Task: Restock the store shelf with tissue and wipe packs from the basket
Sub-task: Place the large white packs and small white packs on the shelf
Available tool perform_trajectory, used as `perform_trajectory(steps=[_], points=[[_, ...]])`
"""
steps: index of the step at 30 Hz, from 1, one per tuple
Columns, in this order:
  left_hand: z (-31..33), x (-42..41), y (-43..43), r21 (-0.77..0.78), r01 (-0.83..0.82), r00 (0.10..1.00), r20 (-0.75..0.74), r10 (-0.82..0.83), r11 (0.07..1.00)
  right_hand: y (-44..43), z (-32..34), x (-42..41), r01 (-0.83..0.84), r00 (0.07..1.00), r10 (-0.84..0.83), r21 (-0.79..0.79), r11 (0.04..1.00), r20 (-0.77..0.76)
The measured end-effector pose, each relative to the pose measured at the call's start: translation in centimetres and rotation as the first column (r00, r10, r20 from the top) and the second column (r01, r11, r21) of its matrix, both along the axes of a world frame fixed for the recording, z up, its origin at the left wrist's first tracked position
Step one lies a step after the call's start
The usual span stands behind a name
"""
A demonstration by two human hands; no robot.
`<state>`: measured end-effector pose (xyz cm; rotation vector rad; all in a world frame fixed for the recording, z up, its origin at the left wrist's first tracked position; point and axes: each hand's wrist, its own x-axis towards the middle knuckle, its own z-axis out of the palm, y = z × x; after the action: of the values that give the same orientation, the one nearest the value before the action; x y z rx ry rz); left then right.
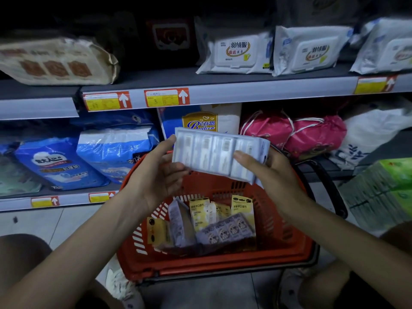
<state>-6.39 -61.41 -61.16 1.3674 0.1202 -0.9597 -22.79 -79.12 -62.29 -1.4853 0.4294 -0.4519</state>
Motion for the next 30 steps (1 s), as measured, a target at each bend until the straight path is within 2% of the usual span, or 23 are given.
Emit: perform_trajectory(steps=[6, 10, 15, 18, 24, 27, 30], points=[[0.2, -0.3, 0.4, -0.006, 0.022, 0.971, 0.237, -0.02, 1.0, -0.4, 1.1, 0.0, 0.013, 0.999, -0.012, 0.044, 0.999, -0.043], [1.0, -0.1, 0.9, -0.071, -0.001, 0.913, 0.406, 0.029, 0.998, -0.3, 2.6, 0.0, -0.066, 0.997, 0.067, 0.038, 0.997, -0.029], [3.8, 0.2, 1.4, -0.139, -0.008, 0.827, 0.556, 0.085, 0.99, -0.3, 5.5, -1.0, -0.194, 0.981, 0.193, -0.145, 0.97, -0.024], [6.8, -0.2, 1.7, -0.154, 0.008, 0.756, 0.648, 0.095, 0.988, 0.3, 7.9, -1.8, -0.211, 0.975, 0.22, -0.222, 0.952, 0.017], [14.3, -0.9, 1.3, -0.276, 0.034, 0.605, 0.77, 0.2, 0.961, 2.5, 13.0, -2.3, -0.012, 0.971, 0.102, -0.387, 0.922, 0.214], [17.9, -1.1, 1.0, -0.343, 0.043, 0.569, 0.78, 0.259, 0.938, 3.6, 15.8, -1.7, 0.126, 0.941, 0.028, -0.43, 0.894, 0.336], [21.0, -1.4, 0.8, -0.376, 0.078, 0.493, 0.82, 0.292, 0.923, 4.2, 18.3, -0.2, 0.277, 0.893, -0.051, -0.457, 0.846, 0.447]])
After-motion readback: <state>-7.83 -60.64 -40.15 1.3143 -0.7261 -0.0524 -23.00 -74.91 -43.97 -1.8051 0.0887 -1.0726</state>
